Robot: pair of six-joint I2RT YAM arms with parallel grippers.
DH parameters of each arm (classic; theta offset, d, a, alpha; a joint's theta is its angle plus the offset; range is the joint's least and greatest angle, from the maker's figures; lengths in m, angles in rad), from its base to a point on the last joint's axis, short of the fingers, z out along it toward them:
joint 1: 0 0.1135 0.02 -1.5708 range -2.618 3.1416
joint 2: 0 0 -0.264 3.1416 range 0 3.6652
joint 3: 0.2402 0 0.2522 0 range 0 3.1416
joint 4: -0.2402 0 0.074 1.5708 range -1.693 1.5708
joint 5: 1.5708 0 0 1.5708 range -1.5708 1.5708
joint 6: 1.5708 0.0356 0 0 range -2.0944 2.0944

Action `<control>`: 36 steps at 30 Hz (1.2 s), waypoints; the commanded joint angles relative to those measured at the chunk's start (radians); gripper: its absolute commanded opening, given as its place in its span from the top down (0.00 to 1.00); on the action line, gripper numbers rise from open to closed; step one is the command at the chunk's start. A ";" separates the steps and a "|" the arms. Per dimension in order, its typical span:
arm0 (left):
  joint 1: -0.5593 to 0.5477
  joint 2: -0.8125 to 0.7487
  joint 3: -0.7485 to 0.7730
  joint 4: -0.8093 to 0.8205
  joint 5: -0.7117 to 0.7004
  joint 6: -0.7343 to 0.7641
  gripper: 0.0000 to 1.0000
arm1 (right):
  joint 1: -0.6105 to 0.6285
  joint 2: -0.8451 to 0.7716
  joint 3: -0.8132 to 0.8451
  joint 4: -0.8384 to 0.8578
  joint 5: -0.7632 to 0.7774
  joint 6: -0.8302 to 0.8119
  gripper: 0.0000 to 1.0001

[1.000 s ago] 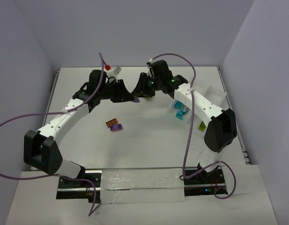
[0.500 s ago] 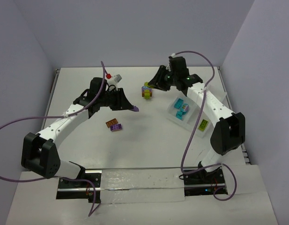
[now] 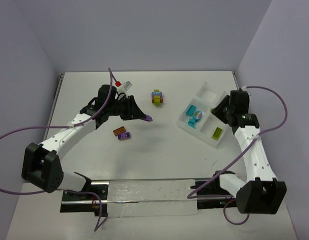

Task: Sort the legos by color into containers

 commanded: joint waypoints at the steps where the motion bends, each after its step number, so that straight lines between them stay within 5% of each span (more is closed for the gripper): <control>1: -0.006 0.025 0.086 0.010 0.005 0.014 1.00 | -0.015 -0.017 -0.080 0.002 0.082 -0.015 1.00; 6: -0.006 0.055 0.155 -0.031 -0.025 0.020 1.00 | -0.030 0.072 -0.072 0.051 0.088 -0.057 0.88; 13: -0.006 0.034 0.144 -0.036 -0.031 0.014 1.00 | -0.029 0.138 -0.037 0.076 0.079 -0.080 0.34; 22: 0.001 -0.010 0.154 -0.010 0.000 0.036 1.00 | 0.053 0.087 0.072 0.154 -0.154 -0.188 0.38; 25: 0.025 0.009 0.180 -0.017 0.086 0.033 1.00 | 0.254 0.119 0.146 0.181 -0.305 -0.331 0.38; 29: 0.039 0.060 0.307 -0.156 0.081 0.095 1.00 | 0.513 0.135 0.199 0.213 -0.305 -0.663 0.39; 36: 0.058 0.091 0.355 -0.269 0.035 0.147 1.00 | 0.695 0.123 0.148 0.410 -0.322 -0.870 0.36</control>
